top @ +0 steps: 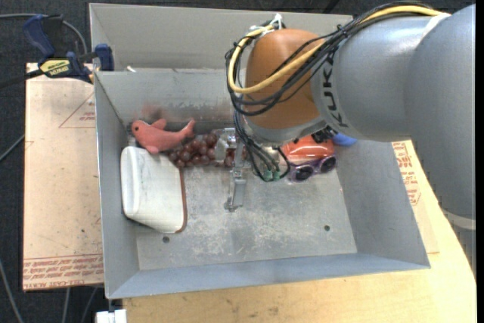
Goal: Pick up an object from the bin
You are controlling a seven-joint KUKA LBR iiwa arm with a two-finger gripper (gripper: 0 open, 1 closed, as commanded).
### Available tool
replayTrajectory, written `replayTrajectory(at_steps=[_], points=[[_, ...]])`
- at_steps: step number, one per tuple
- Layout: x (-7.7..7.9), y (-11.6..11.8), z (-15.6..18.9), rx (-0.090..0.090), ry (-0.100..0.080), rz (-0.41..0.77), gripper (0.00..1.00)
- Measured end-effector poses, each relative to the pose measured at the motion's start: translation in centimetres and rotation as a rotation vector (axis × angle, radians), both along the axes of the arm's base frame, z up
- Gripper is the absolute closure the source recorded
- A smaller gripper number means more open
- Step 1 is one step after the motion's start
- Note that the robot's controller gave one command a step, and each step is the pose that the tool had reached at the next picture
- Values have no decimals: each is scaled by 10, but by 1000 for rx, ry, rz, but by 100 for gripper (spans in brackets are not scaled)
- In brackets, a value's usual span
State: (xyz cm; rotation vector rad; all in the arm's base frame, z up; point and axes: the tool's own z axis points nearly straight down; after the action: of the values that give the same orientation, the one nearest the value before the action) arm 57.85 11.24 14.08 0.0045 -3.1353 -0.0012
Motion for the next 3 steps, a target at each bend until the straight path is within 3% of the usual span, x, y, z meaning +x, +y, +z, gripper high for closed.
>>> replayTrajectory(at_steps=[1,2,3], points=[[1,0,5,1,-6,-2,0],[32,11,-7,1,-10,56,0],[50,19,-42,3,-12,191,0]])
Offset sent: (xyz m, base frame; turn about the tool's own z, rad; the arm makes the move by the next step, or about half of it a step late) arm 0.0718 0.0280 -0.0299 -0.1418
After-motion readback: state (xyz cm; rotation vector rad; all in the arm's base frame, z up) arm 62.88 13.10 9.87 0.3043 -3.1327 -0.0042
